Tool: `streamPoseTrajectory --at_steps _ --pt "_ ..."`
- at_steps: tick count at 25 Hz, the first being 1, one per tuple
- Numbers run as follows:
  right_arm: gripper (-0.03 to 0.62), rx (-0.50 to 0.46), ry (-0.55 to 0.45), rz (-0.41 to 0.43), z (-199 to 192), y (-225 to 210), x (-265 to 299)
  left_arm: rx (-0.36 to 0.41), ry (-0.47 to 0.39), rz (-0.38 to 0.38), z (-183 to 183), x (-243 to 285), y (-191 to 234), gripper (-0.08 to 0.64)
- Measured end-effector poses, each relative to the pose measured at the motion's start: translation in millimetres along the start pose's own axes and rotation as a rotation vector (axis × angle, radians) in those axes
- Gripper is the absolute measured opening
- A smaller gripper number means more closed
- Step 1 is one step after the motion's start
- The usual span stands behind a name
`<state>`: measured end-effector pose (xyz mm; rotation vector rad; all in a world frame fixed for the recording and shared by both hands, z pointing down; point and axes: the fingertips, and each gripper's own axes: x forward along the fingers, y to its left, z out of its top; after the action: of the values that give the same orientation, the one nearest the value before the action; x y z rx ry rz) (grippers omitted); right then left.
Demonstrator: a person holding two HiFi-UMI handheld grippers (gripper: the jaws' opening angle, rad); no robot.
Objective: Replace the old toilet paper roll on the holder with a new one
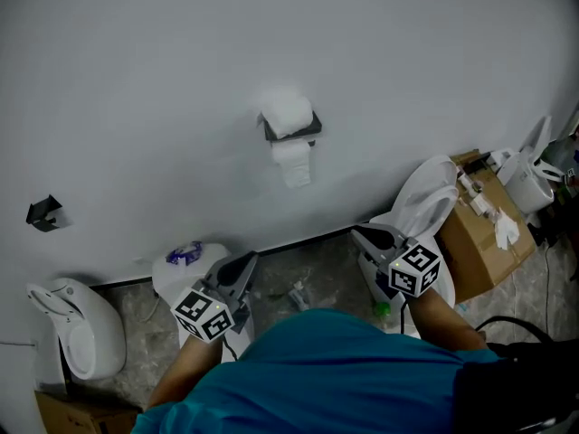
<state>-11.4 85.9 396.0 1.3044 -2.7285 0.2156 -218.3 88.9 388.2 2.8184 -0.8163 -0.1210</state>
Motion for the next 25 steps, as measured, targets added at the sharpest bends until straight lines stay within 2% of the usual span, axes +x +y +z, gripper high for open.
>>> streamPoseTrajectory --at_steps 7,13,19,25 --pt "0.002 0.027 0.019 0.037 -6 -43 45 -0.026 0.017 0.064 -6 24 45 0.008" --pt "0.002 0.047 0.015 0.161 -7 -115 82 -0.021 0.016 0.159 -11 90 74 0.008" --pt "0.002 -0.037 0.033 0.298 9 -187 120 -0.052 0.001 0.289 -3 158 96 0.008" --pt "0.003 -0.029 0.049 0.344 8 -225 145 -0.065 0.000 0.321 1 192 112 0.008"
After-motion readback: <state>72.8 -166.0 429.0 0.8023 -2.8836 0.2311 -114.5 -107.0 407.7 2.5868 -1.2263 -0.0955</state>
